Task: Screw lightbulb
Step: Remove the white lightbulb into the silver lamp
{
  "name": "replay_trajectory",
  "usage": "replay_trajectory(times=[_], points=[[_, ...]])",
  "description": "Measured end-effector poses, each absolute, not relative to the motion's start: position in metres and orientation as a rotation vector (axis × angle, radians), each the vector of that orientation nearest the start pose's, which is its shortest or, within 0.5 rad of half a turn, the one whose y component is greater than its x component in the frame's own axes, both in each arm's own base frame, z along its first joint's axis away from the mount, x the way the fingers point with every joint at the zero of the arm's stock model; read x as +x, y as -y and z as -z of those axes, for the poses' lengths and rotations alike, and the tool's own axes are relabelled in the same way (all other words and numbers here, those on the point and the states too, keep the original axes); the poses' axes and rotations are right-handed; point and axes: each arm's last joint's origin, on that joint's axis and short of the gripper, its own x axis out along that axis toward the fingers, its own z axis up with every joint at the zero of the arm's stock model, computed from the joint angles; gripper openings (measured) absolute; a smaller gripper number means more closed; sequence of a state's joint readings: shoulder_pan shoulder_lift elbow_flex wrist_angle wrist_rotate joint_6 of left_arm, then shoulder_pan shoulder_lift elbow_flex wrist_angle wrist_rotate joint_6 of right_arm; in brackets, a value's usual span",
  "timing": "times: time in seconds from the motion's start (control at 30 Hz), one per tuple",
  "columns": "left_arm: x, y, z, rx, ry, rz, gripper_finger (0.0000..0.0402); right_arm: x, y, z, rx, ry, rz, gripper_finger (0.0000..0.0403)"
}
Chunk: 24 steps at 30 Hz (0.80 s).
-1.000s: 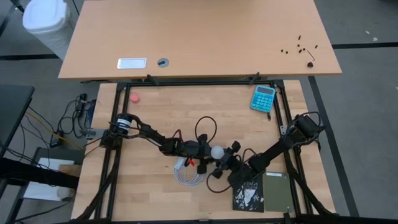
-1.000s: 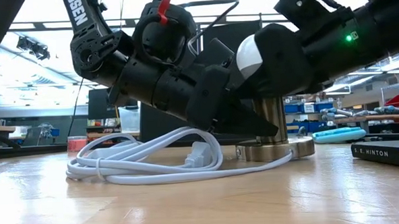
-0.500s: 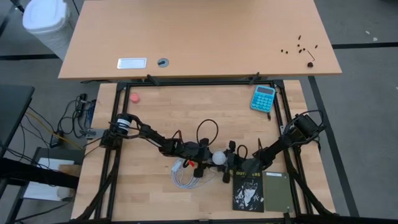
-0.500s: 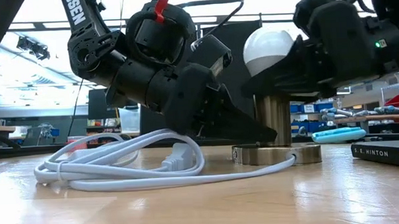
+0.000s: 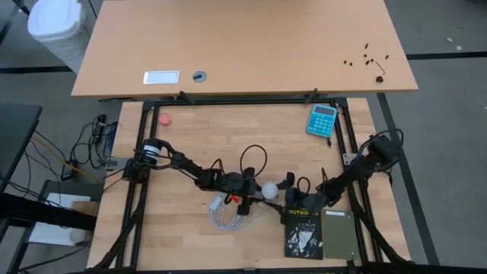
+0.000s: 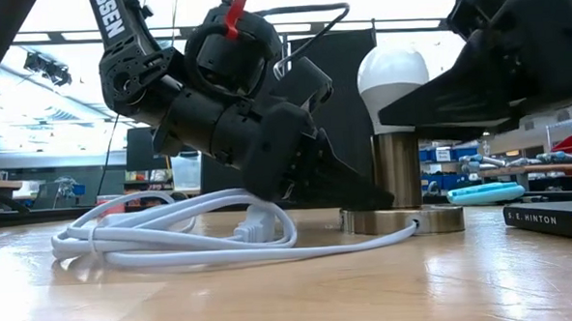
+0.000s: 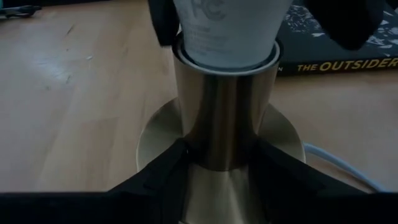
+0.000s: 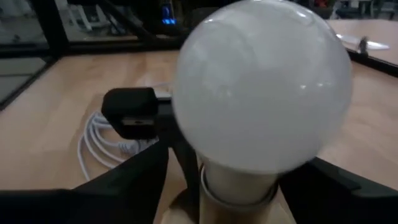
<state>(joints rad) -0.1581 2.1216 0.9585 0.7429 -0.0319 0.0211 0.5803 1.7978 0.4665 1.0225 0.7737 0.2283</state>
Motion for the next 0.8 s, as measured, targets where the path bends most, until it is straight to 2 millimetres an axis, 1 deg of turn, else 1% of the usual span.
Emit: replay_trajectory(times=[0.17,0.47,0.8], points=[[0.394,0.061,-0.088,0.058,-0.416,0.125,0.0181,0.235,-0.135,-0.122,0.06,-0.3,0.246,0.0314],[0.394,0.062,-0.088,0.054,-0.416,0.126,0.0181,0.219,-0.128,-0.153,0.087,-0.335,0.264,0.0317],[0.394,0.062,-0.088,0.037,-0.419,0.123,0.0181,0.217,-0.127,-0.193,0.098,-0.421,0.282,0.0316]])
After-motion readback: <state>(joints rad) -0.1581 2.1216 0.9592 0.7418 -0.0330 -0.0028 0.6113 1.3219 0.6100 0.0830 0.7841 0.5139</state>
